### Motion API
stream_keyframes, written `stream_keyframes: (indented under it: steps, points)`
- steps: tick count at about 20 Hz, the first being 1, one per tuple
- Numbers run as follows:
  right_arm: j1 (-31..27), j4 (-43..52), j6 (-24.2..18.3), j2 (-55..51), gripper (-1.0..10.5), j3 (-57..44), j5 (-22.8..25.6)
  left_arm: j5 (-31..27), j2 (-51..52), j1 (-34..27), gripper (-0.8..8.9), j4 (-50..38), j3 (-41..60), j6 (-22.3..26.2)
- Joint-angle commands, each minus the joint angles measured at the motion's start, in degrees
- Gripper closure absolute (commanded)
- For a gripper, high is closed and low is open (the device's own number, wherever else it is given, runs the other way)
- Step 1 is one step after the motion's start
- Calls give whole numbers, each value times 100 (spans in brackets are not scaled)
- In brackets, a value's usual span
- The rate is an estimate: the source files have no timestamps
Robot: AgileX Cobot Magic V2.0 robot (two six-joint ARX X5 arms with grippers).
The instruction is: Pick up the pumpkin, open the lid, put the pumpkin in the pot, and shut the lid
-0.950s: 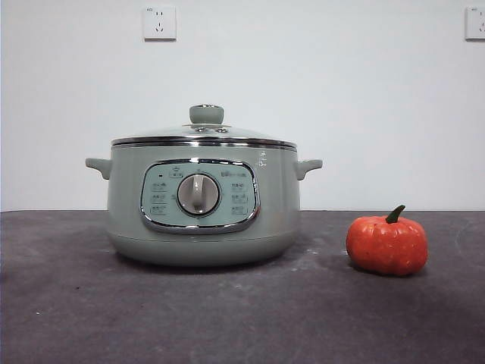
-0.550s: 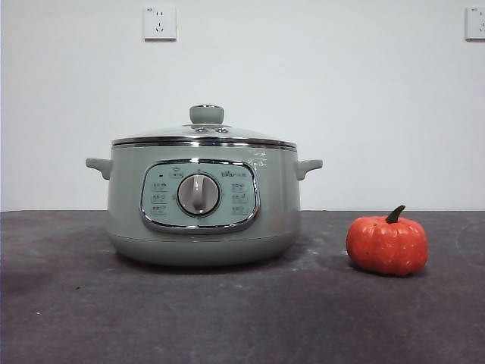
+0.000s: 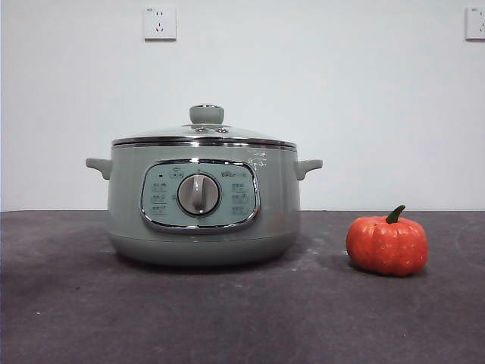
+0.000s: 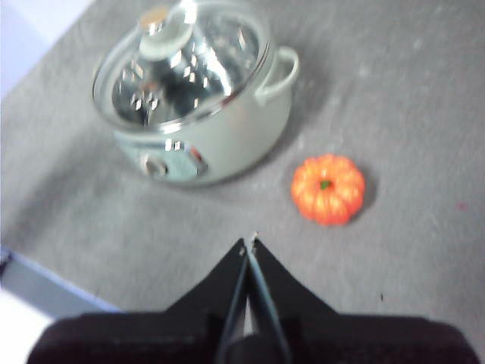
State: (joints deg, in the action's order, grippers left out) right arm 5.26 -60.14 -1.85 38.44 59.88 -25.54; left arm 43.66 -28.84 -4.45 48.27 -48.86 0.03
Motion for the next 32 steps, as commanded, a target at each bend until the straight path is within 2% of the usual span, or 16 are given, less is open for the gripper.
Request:
stream_keyframes:
  steps: [1,3,6,7,8,9,10,11,12,18,23,27,32]
  points:
    - [59,-485,-439,168,958,234,-28,33,-133,11,822,492,-275,570]
    - [125,-566,-450,208,958,254,-24,33,-192,70,822,824,-409,750]
    - [138,-546,-446,208,940,254,-24,26,-199,153,811,879,-413,774]
    - [138,-542,-442,208,934,254,-24,-4,-199,151,753,872,-413,767]
    - [138,-527,-428,205,865,254,-26,-50,-199,151,579,872,-413,750]
    - [138,-501,-389,205,716,254,-28,-101,-199,151,345,872,-413,748]
    - [138,-485,-354,205,518,254,-31,-170,-199,151,175,870,-413,741]
    - [138,-485,-352,205,343,254,-31,-166,-199,151,119,870,-413,728]
    - [138,-485,-350,208,274,254,-35,-164,-199,151,122,855,-413,728]
    - [278,-459,-352,393,285,254,-133,-160,-199,151,122,839,-413,726]
    - [595,-17,-352,1202,285,254,-55,-153,-199,151,122,839,-413,723]
    - [929,533,-358,2251,285,254,675,-153,-199,151,122,839,-413,723]
    - [1128,1276,-365,3532,285,254,1220,-153,-199,151,122,839,-413,723]
